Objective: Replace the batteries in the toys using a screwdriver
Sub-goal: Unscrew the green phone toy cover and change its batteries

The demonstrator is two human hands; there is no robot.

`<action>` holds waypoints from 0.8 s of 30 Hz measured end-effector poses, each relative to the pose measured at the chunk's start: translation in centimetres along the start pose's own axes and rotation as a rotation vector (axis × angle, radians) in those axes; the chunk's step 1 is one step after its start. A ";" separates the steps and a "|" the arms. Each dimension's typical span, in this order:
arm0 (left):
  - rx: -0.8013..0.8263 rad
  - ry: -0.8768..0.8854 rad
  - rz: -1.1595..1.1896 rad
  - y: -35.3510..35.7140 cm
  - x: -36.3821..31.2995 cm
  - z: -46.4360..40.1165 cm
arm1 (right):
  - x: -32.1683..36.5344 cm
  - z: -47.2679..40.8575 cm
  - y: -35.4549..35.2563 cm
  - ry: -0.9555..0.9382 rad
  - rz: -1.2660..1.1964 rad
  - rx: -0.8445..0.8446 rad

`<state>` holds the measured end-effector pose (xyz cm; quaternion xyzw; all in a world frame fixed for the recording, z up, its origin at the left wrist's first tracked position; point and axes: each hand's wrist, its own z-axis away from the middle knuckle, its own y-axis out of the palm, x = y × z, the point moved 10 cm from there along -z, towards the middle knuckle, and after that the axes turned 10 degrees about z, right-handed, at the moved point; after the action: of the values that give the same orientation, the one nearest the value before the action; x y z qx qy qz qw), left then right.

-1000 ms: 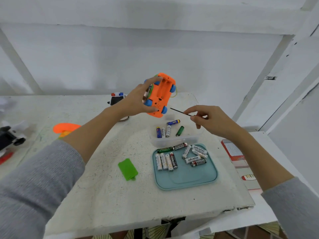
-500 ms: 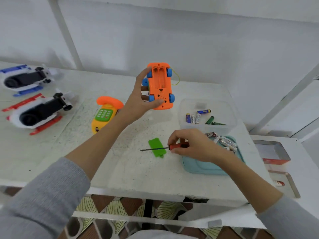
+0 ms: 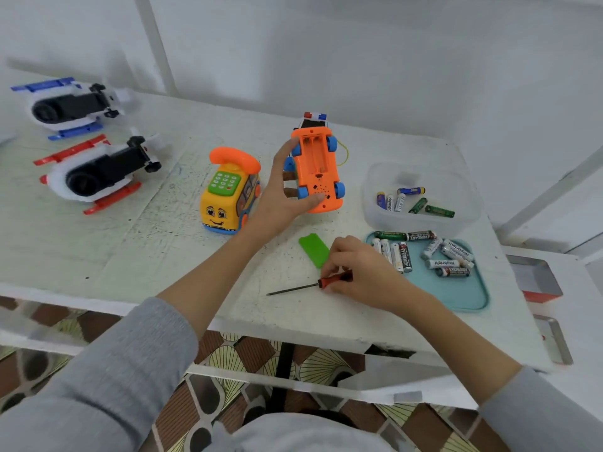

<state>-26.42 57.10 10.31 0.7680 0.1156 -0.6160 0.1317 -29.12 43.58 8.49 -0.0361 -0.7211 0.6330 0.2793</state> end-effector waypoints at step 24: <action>0.092 -0.028 0.053 1.1 2.1 0.8 | -11.5 5.7 -5.1 0.451 0.068 0.060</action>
<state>-26.37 55.80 8.16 0.7675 0.0650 -0.6275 0.1140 -20.44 32.84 8.90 -0.1926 -0.6197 0.6390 0.4129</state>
